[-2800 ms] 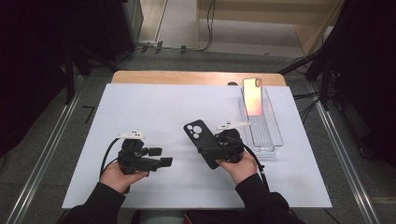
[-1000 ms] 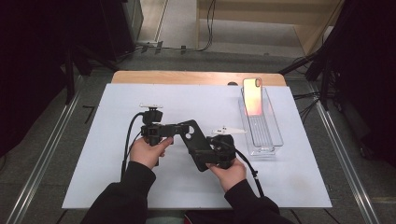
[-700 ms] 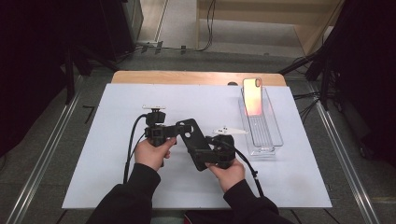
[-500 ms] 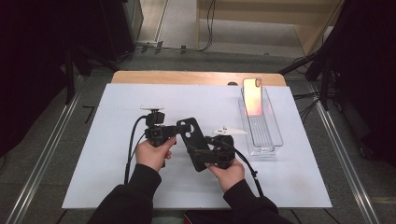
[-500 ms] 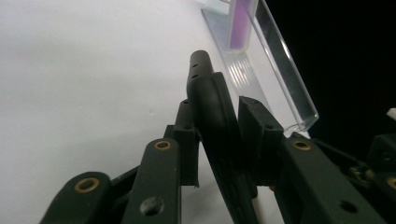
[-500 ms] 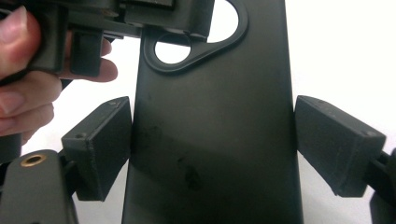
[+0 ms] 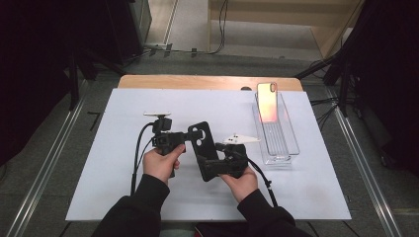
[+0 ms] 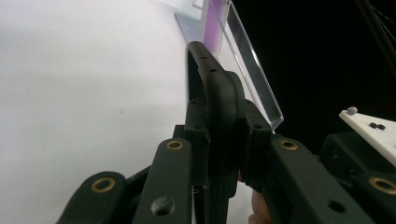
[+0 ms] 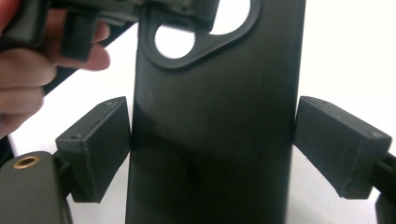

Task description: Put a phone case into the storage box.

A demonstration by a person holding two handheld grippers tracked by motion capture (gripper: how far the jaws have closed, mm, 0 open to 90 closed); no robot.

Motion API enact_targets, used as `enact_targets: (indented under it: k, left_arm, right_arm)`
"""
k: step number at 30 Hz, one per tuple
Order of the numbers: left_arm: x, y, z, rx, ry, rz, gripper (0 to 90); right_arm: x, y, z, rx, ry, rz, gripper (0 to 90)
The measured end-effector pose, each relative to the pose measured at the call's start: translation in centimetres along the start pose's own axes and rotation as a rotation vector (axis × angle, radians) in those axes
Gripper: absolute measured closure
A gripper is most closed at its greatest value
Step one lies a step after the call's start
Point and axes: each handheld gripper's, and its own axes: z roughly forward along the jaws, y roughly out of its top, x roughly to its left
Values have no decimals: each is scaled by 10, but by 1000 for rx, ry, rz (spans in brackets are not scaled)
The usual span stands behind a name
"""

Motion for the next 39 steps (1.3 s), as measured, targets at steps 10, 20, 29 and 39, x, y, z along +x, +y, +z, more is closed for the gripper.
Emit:
enact_targets:
  k: [10,20,29,39]
  left_arm:
    - [-11,2,-12,-43,21,90,777]
    - [-19,-4,-16,-100,53,231,775]
    - [-19,-16,-13,-146,77,303,776]
    - [-24,-27,-9,-151,92,382,776]
  right_arm:
    - [-3,6,-7,63,55,-78,0]
    - [-4,10,-16,26,79,-100,0]
    - [-4,13,-18,33,59,-113,0]
    - [-6,17,-19,23,52,-137,0]
